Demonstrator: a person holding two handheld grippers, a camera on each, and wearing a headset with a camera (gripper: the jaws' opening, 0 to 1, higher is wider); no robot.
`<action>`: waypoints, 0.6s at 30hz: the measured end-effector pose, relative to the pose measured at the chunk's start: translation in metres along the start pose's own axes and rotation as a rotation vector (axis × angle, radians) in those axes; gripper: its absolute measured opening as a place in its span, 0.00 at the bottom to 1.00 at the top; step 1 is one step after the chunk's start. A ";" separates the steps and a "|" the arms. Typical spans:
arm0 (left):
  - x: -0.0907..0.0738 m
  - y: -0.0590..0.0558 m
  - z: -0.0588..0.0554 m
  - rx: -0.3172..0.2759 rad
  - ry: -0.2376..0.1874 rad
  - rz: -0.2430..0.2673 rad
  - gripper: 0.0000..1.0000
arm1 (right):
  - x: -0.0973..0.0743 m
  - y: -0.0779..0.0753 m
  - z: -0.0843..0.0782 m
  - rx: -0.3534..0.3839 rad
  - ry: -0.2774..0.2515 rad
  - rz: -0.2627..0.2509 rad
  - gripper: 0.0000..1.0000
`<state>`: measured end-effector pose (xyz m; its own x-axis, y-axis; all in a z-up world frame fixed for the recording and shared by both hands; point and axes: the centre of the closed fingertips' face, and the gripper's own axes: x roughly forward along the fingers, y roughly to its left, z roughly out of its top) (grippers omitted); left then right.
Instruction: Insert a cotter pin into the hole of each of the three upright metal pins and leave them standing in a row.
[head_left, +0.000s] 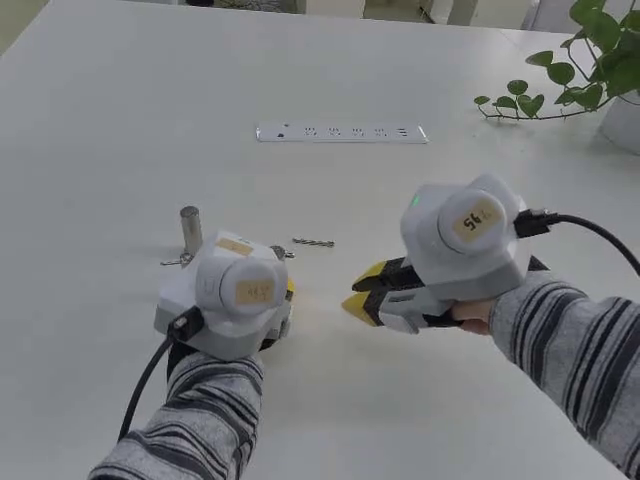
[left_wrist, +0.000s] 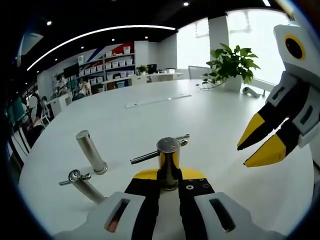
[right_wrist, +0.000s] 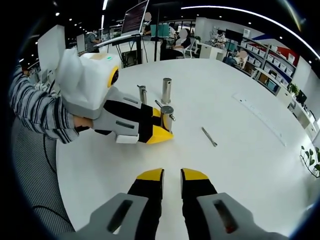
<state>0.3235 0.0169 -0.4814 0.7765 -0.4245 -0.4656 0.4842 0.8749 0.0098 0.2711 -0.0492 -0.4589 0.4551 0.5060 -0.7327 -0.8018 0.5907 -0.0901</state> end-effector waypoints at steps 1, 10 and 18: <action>0.000 0.000 0.000 -0.002 0.000 -0.002 0.10 | 0.000 0.001 -0.002 0.003 0.002 0.001 0.09; -0.003 -0.003 -0.008 -0.011 0.030 -0.005 0.18 | 0.001 0.006 -0.006 0.032 0.003 0.006 0.10; -0.017 -0.006 -0.002 -0.034 0.005 -0.026 0.21 | -0.002 0.006 0.005 0.085 -0.046 0.010 0.13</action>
<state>0.3064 0.0197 -0.4749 0.7618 -0.4457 -0.4701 0.4897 0.8713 -0.0325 0.2670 -0.0435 -0.4542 0.4661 0.5397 -0.7010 -0.7715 0.6358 -0.0235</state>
